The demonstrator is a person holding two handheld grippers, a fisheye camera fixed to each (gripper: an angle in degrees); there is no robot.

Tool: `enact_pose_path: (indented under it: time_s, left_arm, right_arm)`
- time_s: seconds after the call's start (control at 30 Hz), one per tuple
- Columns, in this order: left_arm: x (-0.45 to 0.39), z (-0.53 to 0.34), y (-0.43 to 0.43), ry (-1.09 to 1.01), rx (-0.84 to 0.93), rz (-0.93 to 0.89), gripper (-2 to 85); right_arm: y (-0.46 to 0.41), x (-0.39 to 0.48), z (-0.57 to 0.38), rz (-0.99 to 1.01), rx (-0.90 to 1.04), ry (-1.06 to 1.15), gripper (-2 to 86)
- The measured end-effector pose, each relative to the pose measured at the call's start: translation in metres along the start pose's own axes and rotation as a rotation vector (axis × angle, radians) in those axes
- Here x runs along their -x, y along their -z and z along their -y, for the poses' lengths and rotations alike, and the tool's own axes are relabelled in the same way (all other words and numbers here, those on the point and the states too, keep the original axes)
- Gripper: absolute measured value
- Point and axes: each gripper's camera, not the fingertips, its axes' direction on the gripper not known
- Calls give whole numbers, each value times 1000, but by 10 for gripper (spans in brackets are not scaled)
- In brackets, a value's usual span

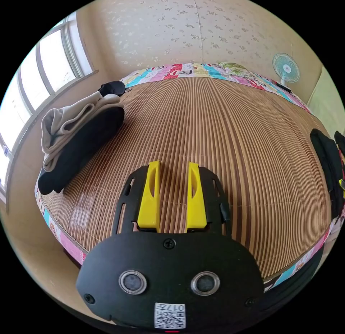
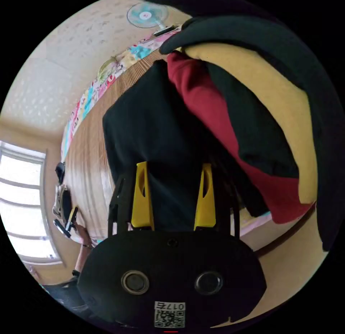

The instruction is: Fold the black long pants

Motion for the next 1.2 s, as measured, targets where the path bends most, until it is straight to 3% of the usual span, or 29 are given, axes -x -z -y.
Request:
enact_pose_path:
  time_s: [0.13,0.23,0.3,0.47,0.57,0.63,0.7,0.77,0.93,1.03,1.1,1.2]
  left_arm:
    - [3,5,-4,3,-8,2,111]
    - [12,9,-7,46,-9,4,89]
    - [23,12,-10,70,-17,-34,76]
    - [34,19,-17,91,-20,-58,67]
    - [39,24,-22,97,-21,-69,66]
    - [45,26,-25,111,-25,-81,64]
    - [51,29,-30,131,-27,-89,53]
    - [52,33,-33,128,-28,-84,51]
    - [46,43,-43,77,-20,-59,50]
    - [47,48,-49,70,-19,-53,43]
    - [51,52,-54,74,-18,-58,33]
    - [56,55,-60,75,-23,-61,27]
  right_arm:
    - [54,34,-7,269,-218,110,68]
    - [75,112,0,365,-265,326,60]
    - [78,203,-9,400,-251,606,60]
    - [4,368,-92,427,130,1149,67]
    - [-65,401,-188,433,403,1349,62]
    - [-72,384,-220,561,410,1323,59]
    - [-70,341,-227,796,451,1136,51]
    - [-65,308,-236,846,460,1071,40]
    - [-35,243,-256,706,475,983,12]
    - [-16,207,-221,662,408,836,21]
    - [-14,181,-170,504,299,605,85]
    - [-17,155,-103,499,173,373,131]
